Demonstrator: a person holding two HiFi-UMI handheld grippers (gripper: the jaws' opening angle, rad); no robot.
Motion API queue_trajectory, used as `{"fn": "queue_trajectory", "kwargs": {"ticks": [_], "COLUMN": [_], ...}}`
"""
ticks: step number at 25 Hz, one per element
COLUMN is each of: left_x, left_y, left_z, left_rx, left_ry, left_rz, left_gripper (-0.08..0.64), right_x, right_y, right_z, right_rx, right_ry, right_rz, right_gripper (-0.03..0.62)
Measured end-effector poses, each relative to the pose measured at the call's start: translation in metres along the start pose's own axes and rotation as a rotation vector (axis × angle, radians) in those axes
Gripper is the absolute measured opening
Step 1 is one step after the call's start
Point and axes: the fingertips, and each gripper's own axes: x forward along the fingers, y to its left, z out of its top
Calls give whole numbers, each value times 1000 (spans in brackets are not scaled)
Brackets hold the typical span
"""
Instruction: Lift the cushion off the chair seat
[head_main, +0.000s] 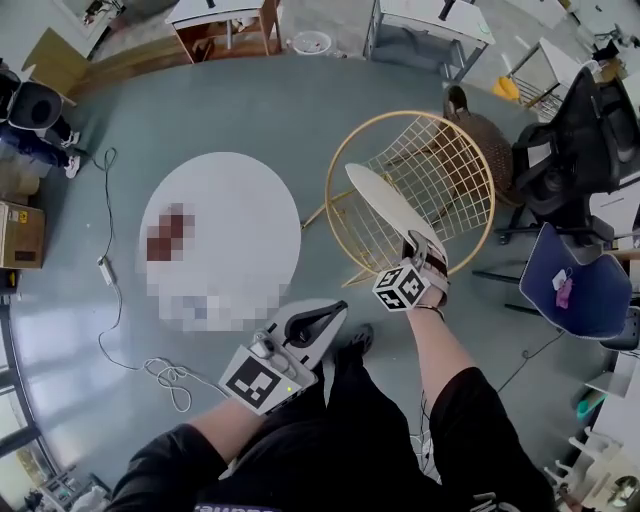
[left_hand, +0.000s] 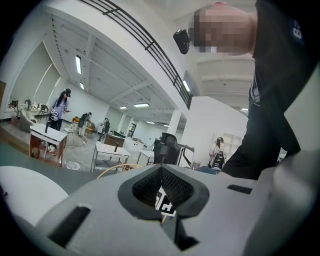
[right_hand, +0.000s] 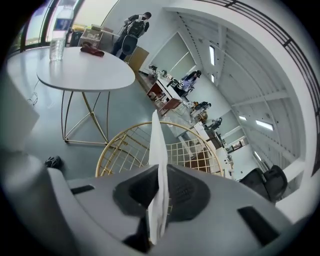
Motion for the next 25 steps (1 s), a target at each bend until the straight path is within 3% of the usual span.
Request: {"fn": "queue_trajectory", "kwargs": {"ticks": [3, 8, 12, 19, 25], "left_x": [2, -4, -14, -26, -16], "left_y": [-8, -26, -35, -36, -50], "left_z": [20, 30, 39, 61, 80], "left_rx": [56, -1, 32, 27, 71], "left_ry": [-72, -9, -26, -79, -98], "left_rz": [-22, -12, -7, 16, -19], "left_gripper": [14, 14, 14, 14, 14], "right_x": [-28, -89, -139, -207, -265], "right_y": [-23, -59, -86, -131, -151], "right_z": [10, 24, 30, 38, 42], "right_rx": [53, 172, 232, 374, 521], "right_ry": [-28, -86, -132, -197, -302], "right_rz": [1, 3, -2, 14, 70], "right_gripper": [51, 51, 51, 49, 48]}}
